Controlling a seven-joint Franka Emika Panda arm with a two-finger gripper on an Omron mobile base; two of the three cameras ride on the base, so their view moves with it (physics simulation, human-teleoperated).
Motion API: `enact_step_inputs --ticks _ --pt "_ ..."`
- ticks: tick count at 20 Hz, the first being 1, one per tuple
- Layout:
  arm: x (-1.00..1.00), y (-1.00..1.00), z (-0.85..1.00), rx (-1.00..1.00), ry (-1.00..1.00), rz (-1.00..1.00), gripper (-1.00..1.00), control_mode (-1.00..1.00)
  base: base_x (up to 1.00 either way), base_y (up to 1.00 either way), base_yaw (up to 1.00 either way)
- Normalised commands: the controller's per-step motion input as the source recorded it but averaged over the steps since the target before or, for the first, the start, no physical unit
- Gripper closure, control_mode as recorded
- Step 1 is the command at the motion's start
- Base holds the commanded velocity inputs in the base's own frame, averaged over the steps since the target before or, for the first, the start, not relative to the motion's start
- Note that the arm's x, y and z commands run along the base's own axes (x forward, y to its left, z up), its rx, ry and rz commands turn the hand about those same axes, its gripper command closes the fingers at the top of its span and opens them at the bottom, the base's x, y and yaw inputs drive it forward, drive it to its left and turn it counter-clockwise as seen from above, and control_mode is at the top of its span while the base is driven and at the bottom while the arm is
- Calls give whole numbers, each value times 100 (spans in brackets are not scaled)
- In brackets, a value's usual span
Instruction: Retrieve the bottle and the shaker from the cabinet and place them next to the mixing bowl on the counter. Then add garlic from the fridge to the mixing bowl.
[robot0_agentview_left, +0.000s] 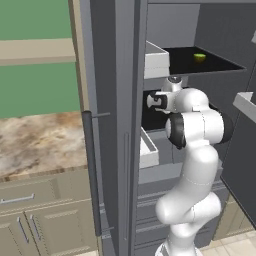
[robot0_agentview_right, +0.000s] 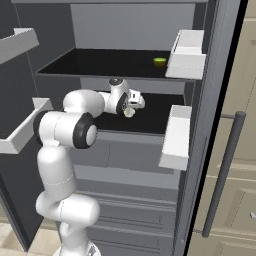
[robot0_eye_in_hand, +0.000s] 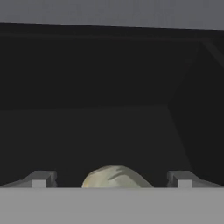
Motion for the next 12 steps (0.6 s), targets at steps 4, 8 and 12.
enact_step_inputs --ticks 4,8,12 --pt "-8 0 0 0 0 0 -100 -100 0 0 0" --pt "-14 0 0 0 0 0 -100 -100 0 0 0" --pt "-24 0 0 0 0 0 -100 -100 0 0 0"
